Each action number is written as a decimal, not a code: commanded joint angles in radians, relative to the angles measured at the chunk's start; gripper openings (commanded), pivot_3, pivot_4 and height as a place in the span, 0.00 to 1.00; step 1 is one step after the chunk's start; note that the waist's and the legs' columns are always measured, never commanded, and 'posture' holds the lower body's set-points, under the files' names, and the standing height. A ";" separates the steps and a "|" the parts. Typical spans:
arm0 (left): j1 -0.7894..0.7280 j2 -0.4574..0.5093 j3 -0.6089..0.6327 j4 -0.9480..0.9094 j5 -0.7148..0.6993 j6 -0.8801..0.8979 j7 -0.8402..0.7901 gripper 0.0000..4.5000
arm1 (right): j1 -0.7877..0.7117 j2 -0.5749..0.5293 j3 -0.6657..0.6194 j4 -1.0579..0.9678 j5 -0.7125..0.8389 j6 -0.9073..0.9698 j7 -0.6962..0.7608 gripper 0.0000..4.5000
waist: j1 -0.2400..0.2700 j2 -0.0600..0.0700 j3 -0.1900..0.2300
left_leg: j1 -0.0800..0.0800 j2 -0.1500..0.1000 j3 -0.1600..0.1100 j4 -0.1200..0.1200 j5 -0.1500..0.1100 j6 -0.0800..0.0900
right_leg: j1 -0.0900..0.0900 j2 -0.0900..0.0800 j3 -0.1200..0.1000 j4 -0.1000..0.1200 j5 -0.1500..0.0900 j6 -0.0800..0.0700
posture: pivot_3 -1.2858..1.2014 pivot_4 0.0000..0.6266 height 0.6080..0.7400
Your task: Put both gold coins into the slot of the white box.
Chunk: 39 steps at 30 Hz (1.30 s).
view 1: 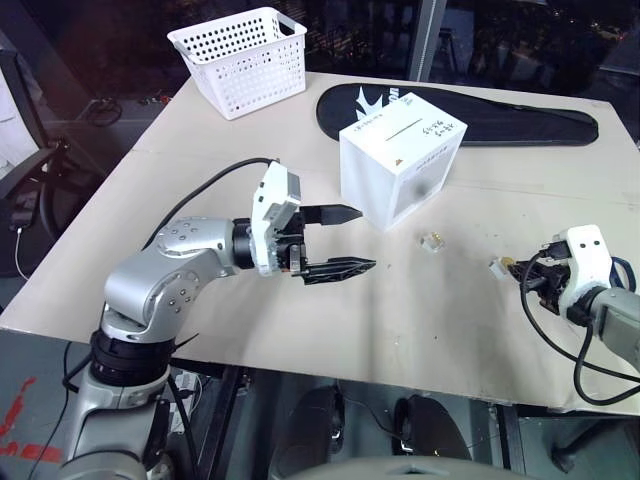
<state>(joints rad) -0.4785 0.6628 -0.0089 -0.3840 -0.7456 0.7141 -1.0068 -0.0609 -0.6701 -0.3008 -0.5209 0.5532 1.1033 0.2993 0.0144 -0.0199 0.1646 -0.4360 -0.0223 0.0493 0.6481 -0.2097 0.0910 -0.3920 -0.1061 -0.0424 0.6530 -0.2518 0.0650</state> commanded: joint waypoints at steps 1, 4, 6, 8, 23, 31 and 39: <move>0.006 0.010 0.018 -0.048 -0.007 -0.016 0.002 1.00 | -0.019 -0.002 0.001 -0.001 -0.013 -0.010 0.003 0.18 | 0.000 0.000 0.000 | 0.000 0.000 0.000 0.000 0.000 0.000 | 0.000 0.000 0.000 0.000 0.000 0.000 | 0.52 0.24 1.00; 0.010 0.014 0.023 -0.053 -0.011 -0.015 0.005 1.00 | -0.024 -0.001 0.009 0.004 -0.017 -0.016 0.007 0.18 | 0.000 0.000 0.000 | 0.000 0.000 0.000 0.000 0.000 0.000 | 0.000 0.000 0.000 0.000 0.000 0.000 | 0.52 0.24 1.00; 0.012 0.017 0.025 -0.053 -0.014 -0.015 0.005 1.00 | -0.025 0.001 0.011 0.005 -0.019 -0.018 0.010 0.18 | 0.000 0.000 0.000 | 0.000 0.000 0.000 0.000 0.000 0.000 | 0.000 0.000 0.000 0.000 0.000 0.000 | 0.52 0.24 1.00; 0.013 0.019 0.027 -0.052 -0.016 -0.016 0.005 1.00 | -0.028 0.003 0.015 0.008 -0.023 -0.021 0.012 0.18 | 0.000 0.000 0.000 | 0.000 0.000 0.000 0.000 0.000 0.000 | 0.000 0.000 0.000 0.000 0.000 0.000 | 0.52 0.24 1.00; 0.015 0.021 0.029 -0.051 -0.020 -0.017 0.006 1.00 | -0.026 0.006 0.006 -0.006 -0.027 -0.017 0.021 0.01 | 0.000 0.000 0.000 | 0.000 0.000 0.000 0.000 0.000 0.000 | 0.000 0.000 0.000 0.000 0.000 0.000 | 0.52 0.24 1.00; 0.004 0.008 0.025 -0.031 -0.015 -0.023 0.007 1.00 | -0.026 0.005 -0.002 -0.004 -0.031 -0.026 0.025 0.01 | 0.000 0.000 0.000 | 0.000 0.000 0.000 0.000 0.000 0.000 | 0.000 0.000 0.000 0.000 0.000 0.000 | 0.52 0.24 1.00; -0.066 -0.051 0.088 0.004 -0.165 0.098 0.083 1.00 | -0.095 0.036 -0.149 -0.118 0.213 0.004 0.108 0.01 | 0.000 0.002 0.003 | -0.001 0.000 0.000 0.000 0.000 0.000 | 0.000 0.000 0.000 0.000 0.000 0.000 | 0.52 0.24 1.00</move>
<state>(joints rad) -0.4991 0.6164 0.0357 -0.3718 -0.8367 0.7729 -0.9450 -0.1122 -0.6316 -0.3778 -0.5476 0.6501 1.0922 0.3737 0.0147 -0.0180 0.1672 -0.4372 -0.0219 0.0487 0.6481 -0.2098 0.0914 -0.3924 -0.1060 -0.0428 0.6532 -0.2513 0.0659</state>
